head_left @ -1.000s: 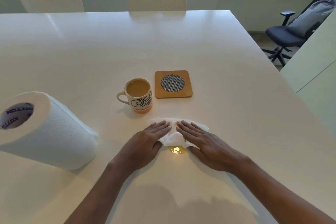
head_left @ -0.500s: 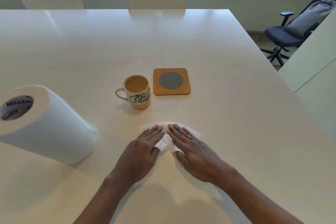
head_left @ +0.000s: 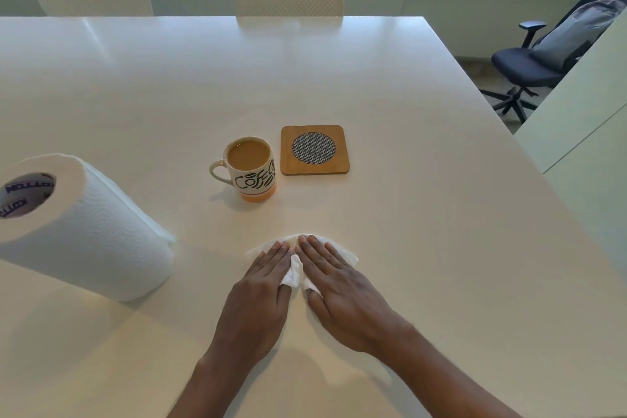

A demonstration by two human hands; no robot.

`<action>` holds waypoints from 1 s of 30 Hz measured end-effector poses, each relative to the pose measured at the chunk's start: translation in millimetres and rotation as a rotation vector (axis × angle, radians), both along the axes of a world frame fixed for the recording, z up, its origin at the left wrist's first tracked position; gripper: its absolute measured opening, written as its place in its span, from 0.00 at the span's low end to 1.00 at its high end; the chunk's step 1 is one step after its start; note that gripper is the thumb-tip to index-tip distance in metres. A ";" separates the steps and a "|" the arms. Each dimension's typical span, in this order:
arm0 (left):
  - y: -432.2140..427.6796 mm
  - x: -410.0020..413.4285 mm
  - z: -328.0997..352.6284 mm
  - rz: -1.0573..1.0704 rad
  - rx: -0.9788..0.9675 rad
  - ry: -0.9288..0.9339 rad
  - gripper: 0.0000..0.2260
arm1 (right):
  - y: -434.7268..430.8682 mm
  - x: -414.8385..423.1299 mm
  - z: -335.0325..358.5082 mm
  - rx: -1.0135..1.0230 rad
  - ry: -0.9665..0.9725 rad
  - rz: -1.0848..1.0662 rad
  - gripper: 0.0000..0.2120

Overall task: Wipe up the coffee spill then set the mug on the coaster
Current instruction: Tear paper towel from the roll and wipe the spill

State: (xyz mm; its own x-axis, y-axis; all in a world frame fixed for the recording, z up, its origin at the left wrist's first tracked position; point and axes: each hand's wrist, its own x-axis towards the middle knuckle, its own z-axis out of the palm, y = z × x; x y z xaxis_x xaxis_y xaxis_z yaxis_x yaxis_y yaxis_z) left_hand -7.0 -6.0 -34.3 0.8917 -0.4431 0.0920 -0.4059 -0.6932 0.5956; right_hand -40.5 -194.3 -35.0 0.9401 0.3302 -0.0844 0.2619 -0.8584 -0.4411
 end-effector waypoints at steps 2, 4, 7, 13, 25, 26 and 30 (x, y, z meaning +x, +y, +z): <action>-0.7 -4.6 -0.1 0.020 -0.006 0.012 0.24 | 7.9 -3.7 -1.1 -0.010 -0.007 -0.021 0.31; -0.8 -9.3 0.4 0.038 0.006 0.020 0.25 | 16.0 -7.9 -1.0 -0.006 0.002 -0.048 0.32; 0.0 -16.0 1.7 0.062 0.016 0.038 0.28 | 27.4 -14.3 0.4 -0.003 0.014 -0.068 0.32; 0.9 -34.3 7.3 0.210 -0.124 0.149 0.24 | 49.8 -26.3 5.5 0.115 0.050 -0.131 0.31; -45.5 -75.9 35.9 0.584 -1.273 0.781 0.27 | 68.9 -40.0 33.3 1.291 0.604 -0.440 0.33; -48.1 -76.6 37.9 0.607 -1.258 0.757 0.25 | 65.7 -41.6 35.0 1.280 0.588 -0.424 0.31; -47.5 -70.2 37.8 0.703 -1.293 0.730 0.13 | 42.3 -42.9 43.0 1.292 0.504 -0.397 0.23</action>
State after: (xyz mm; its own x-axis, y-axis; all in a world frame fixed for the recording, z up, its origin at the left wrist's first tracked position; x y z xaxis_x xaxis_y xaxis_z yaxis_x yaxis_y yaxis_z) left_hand -77.2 -53.5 3.4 0.8909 0.0755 -0.4479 0.3640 0.4711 0.8035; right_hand -83.4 -152.0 8.0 0.9470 0.1593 -0.2790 -0.3102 0.2274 -0.9231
